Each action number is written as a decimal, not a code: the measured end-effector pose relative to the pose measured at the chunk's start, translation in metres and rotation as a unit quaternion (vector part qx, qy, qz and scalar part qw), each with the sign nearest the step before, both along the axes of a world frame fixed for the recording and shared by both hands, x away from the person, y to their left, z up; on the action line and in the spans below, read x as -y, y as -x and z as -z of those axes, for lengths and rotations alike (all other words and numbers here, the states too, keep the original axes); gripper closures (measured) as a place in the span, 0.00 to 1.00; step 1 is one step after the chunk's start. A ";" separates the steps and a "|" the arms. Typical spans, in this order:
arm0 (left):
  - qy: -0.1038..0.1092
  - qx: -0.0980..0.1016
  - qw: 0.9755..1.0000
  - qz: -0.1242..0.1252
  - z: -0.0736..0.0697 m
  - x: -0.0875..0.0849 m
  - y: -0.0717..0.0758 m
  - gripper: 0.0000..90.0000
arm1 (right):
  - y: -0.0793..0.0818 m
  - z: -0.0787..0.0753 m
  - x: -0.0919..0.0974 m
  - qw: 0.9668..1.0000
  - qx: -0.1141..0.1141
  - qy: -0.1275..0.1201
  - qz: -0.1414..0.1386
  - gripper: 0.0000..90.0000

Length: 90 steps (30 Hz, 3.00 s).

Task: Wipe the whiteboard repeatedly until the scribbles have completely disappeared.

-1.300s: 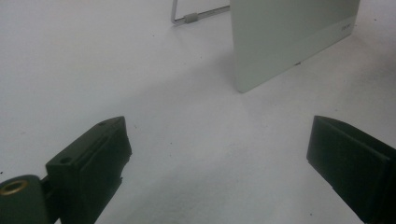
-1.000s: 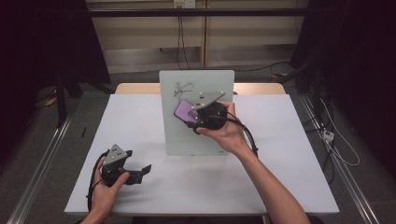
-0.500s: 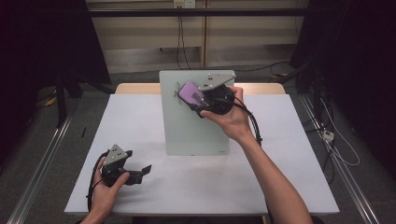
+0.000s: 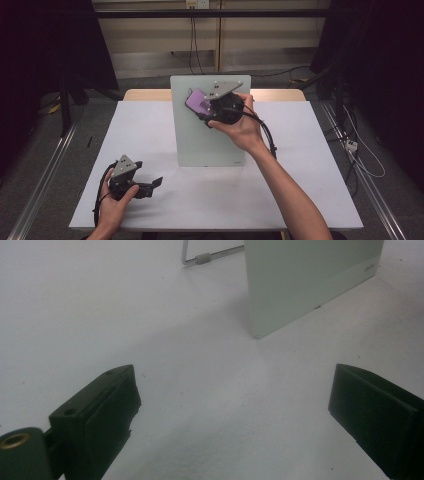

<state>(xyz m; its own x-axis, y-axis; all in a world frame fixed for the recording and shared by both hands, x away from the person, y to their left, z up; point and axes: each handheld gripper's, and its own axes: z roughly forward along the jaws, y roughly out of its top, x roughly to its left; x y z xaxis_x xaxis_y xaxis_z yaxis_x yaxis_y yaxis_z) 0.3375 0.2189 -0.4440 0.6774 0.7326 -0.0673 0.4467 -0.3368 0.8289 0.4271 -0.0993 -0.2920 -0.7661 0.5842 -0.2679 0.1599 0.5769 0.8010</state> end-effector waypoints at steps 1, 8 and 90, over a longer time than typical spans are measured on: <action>-0.001 0.000 1.000 0.000 0.000 0.000 0.000 0.06 | 0.001 0.004 -0.003 1.000 -0.002 0.002 -0.003 0.47; 0.001 -0.001 1.000 0.001 0.001 0.001 0.000 0.06 | 0.007 0.028 -0.018 0.999 -0.026 0.022 -0.027 0.47; 0.006 0.002 1.000 -0.005 -0.001 -0.004 0.001 0.06 | -0.006 -0.012 -0.028 1.000 0.001 -0.016 0.014 0.47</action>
<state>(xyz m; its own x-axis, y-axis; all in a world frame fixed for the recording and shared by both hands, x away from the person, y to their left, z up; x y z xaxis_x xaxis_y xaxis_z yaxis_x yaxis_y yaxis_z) 0.3365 0.2229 -0.4428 0.6705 0.7381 -0.0745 0.4472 -0.3220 0.8345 0.4329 -0.0717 -0.2804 -0.7482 0.6144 -0.2505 0.1742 0.5462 0.8193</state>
